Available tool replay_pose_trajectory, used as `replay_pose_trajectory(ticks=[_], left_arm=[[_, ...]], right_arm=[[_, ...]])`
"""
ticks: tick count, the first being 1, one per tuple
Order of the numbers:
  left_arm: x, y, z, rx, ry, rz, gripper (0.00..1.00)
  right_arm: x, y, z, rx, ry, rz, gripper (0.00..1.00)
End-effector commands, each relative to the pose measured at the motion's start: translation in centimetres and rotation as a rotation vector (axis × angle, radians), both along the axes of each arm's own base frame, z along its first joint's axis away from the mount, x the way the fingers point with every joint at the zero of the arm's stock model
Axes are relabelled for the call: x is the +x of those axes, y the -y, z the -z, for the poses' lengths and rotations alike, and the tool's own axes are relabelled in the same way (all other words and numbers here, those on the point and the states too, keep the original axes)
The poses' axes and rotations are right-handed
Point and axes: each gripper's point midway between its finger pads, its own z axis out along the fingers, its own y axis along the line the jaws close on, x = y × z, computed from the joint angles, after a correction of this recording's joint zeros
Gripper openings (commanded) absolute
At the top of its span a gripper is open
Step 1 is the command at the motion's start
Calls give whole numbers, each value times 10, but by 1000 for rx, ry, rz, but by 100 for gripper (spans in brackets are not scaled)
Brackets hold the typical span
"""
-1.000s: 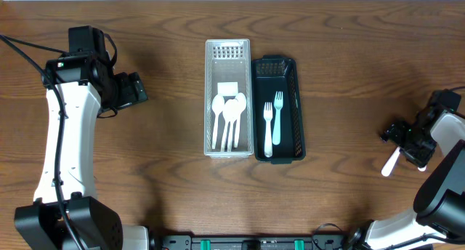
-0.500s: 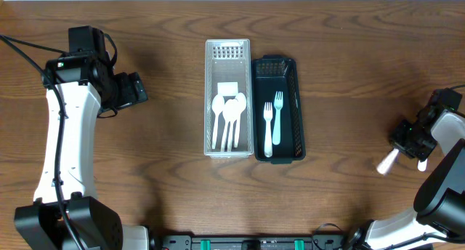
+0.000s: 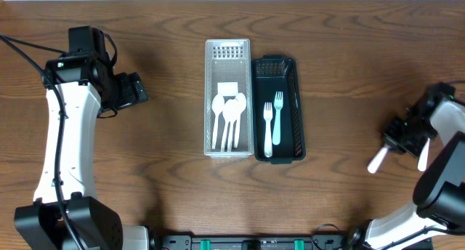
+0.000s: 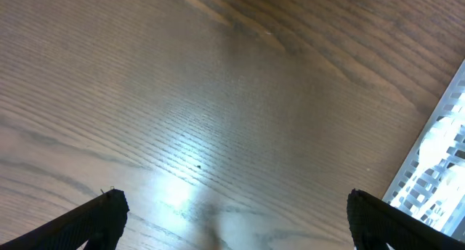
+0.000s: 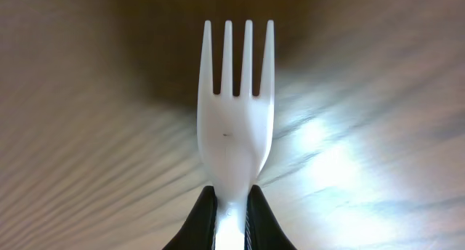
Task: Pack container
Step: 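Place second fork into black basket with right gripper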
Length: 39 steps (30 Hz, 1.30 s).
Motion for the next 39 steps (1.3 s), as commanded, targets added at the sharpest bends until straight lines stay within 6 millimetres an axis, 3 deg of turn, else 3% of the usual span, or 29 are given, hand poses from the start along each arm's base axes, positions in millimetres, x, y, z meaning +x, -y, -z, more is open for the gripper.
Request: replay_pose_trajectory(ticks=[1, 5, 9, 14, 19, 25, 27, 29, 30, 32, 35, 37, 39], left_arm=[[1, -2, -6, 11, 14, 8, 98], [1, -2, -6, 11, 14, 8, 98], [1, -2, -6, 11, 14, 8, 98], [1, -2, -6, 11, 14, 8, 98], [1, -2, -6, 11, 15, 8, 98], [1, -2, -6, 11, 15, 8, 98], [1, -2, -6, 11, 15, 8, 98], [1, -2, -6, 11, 15, 8, 98], [1, -3, -6, 11, 14, 8, 98], [1, -2, -6, 11, 15, 8, 98], [1, -3, -6, 11, 15, 8, 98], [1, -2, -6, 11, 15, 8, 98], [1, -3, -6, 11, 15, 8, 98]], right_arm=[[47, -31, -48, -4, 156, -142, 1], [86, -86, -110, -26, 313, -296, 1], [108, -165, -162, -13, 457, -432, 1], [113, -241, -172, -20, 531, -517, 1], [106, -279, -137, -63, 453, -533, 1], [97, -298, -71, -72, 286, -580, 1], [95, -299, -58, -70, 252, -586, 3], [94, -300, -54, -66, 240, -587, 20], [95, -299, -54, -66, 242, -586, 23], [99, -298, -62, -66, 264, -595, 26], [107, -293, -90, -66, 319, -611, 36], [113, -285, -119, -73, 363, -619, 36], [120, -265, -156, -110, 419, -578, 36]])
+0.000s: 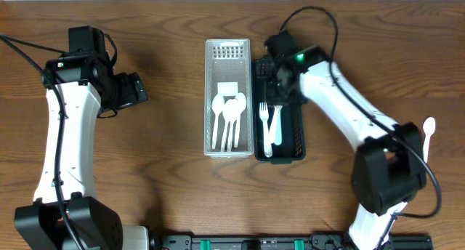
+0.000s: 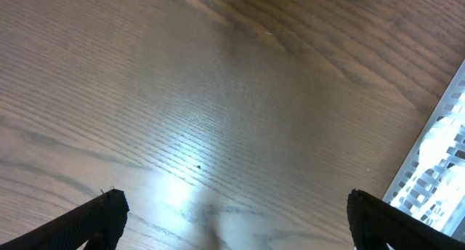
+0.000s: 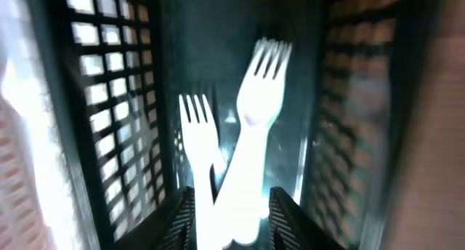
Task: Pack container
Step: 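Place second fork into black basket with right gripper, then reach right gripper to the white spoon on the right and grasp it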
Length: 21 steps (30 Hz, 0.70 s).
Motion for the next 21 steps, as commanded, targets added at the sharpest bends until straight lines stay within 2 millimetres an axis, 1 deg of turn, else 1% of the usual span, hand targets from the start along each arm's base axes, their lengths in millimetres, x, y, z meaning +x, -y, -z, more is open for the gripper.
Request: replay_pose_trajectory(ticks=[1, 2, 3, 4, 5, 6, 7, 8, 10, 11, 12, 14, 16, 18, 21], left_arm=[[1, -2, -6, 11, 15, 8, 98], [1, -2, -6, 11, 15, 8, 98], [1, -2, -6, 11, 15, 8, 98], [1, -2, -6, 11, 15, 8, 98], [1, -2, -6, 11, 14, 8, 98], [1, -2, -6, 11, 15, 8, 98], [1, -2, -6, 11, 15, 8, 98], [1, -2, -6, 11, 15, 8, 98], [1, -2, -6, 11, 15, 8, 98], [1, -2, -6, 11, 15, 8, 98], [1, -2, -6, 11, 15, 8, 98], [1, -2, -6, 11, 15, 9, 98], [1, -3, -6, 13, 14, 16, 98], [1, -3, -6, 14, 14, 16, 98], [1, -2, -6, 13, 14, 16, 98]], right_arm=[[27, 36, -90, 3, 215, 59, 36], [29, 54, -109, -14, 254, 100, 36], [30, 74, -128, -31, 292, 145, 42], [29, 93, -143, -49, 320, 188, 49], [27, 117, -157, -71, 348, 244, 55], [23, 139, -168, -89, 367, 296, 64], [16, 165, -177, -106, 378, 357, 72], [8, 190, -183, -120, 378, 420, 77], [-9, 236, -186, -146, 356, 541, 84], [-19, 260, -185, -166, 332, 593, 86], [-27, 279, -182, -184, 310, 628, 88], [-43, 317, -169, -218, 248, 677, 92], [-59, 347, -152, -243, 182, 714, 96], [-71, 368, -130, -252, 114, 711, 97], [-80, 387, -93, -234, 33, 623, 99]])
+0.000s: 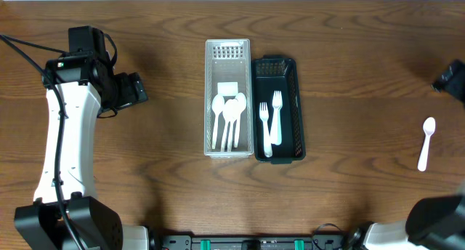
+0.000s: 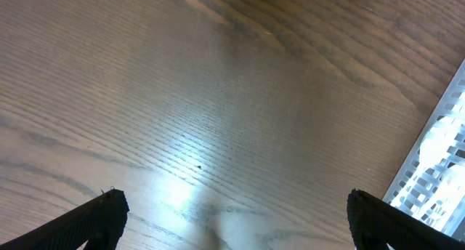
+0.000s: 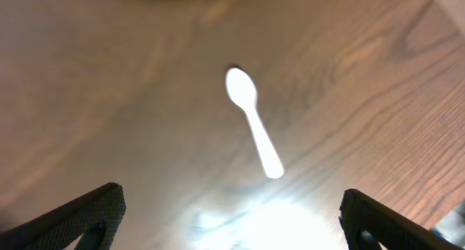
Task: Pack container
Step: 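Reach right gripper to the white spoon on the right and grasp it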
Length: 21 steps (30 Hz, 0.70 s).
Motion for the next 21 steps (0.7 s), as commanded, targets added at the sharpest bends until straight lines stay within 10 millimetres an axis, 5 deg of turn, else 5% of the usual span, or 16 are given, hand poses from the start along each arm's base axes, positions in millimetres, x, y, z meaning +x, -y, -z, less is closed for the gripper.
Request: replay_pose_trajectory(ticks=[1, 12, 21], left_arm=[[1, -3, -6, 12, 14, 12, 98], [1, -2, -6, 13, 13, 15, 98], [1, -2, -6, 13, 13, 15, 98]], right_arm=[[-13, 13, 44, 53, -124, -137, 99], [-26, 28, 157, 209, -217, -75, 98], [-23, 32, 198, 235, -226, -74, 98]])
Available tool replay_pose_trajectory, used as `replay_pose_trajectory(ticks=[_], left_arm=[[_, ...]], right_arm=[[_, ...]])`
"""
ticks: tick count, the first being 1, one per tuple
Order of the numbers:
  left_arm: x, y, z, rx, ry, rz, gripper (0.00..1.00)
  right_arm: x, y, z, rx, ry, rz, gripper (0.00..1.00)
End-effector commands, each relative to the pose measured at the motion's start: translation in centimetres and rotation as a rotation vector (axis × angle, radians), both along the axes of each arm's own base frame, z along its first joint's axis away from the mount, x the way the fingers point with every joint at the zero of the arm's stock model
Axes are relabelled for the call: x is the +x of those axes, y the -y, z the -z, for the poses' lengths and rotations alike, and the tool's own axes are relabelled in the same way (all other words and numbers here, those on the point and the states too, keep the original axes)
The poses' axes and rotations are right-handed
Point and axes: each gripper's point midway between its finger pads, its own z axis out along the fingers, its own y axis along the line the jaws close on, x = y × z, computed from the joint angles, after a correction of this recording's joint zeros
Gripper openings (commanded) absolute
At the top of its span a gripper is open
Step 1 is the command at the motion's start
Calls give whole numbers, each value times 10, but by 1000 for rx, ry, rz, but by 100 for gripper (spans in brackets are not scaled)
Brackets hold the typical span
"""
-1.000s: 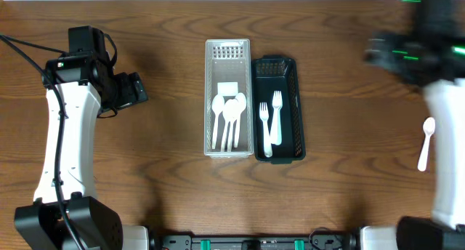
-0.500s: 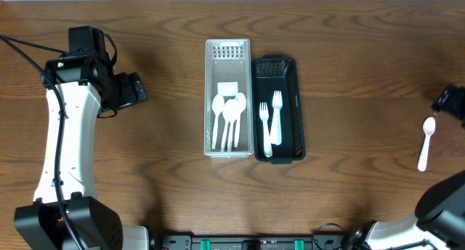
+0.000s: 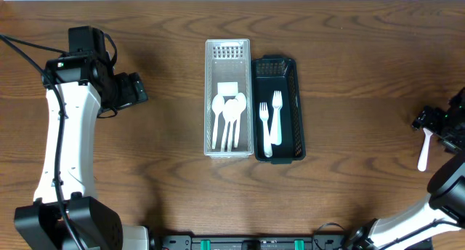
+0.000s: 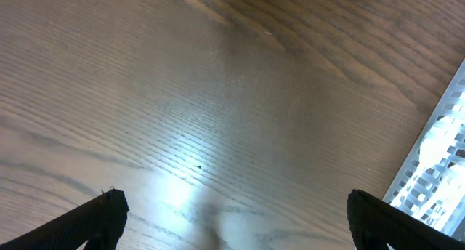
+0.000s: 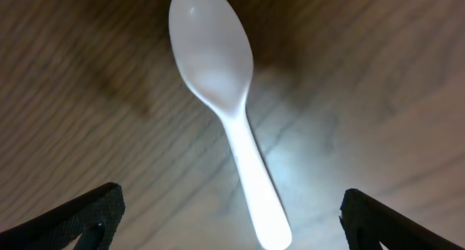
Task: Pack container
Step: 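Reach right gripper to the white spoon on the right and grasp it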
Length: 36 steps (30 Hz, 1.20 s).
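Observation:
A white plastic spoon (image 5: 225,119) lies flat on the table at the far right (image 3: 423,154). My right gripper (image 5: 231,221) hangs open just over it, its handle between the spread fingers. The clear basket (image 3: 227,97) holds several white spoons (image 3: 229,119). Beside it the black basket (image 3: 277,108) holds two white forks (image 3: 270,123). My left gripper (image 4: 232,224) stands open over bare wood left of the clear basket, nothing between its fingers.
The two baskets stand side by side in the middle of the wooden table (image 3: 167,170). The clear basket's edge (image 4: 436,163) shows at the right of the left wrist view. The right arm (image 3: 447,123) sits at the table's right edge.
My right gripper has come down from high above the lone spoon to just over it, still open. The left arm and both baskets are unchanged.
My right gripper first held a white fork at the far right of the table. Then it was over the black basket with the fork among those inside. Then it was back at the right, open, high above the loose spoon, and now low over it.

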Motion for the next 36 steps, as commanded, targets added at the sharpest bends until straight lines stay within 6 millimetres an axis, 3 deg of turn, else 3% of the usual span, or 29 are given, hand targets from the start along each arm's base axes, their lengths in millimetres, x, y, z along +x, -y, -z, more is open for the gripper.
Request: replay_pose_trajectory(ticks=[1, 10, 27, 29, 36], left_arm=[[1, -3, -6, 13, 13, 15, 98], [1, -3, -6, 13, 13, 15, 98], [1, -2, -6, 12, 13, 14, 98], [1, -2, -6, 12, 13, 14, 98], [0, -2, -6, 13, 12, 15, 98]], right_arm=[[-2, 4, 11, 17, -5, -4, 98], [3, 6, 34, 49, -3, 3, 99], [-2, 0, 56, 86, -36, 9, 98], [-2, 0, 56, 87, -36, 9, 94], [-2, 0, 56, 87, -36, 13, 57]])
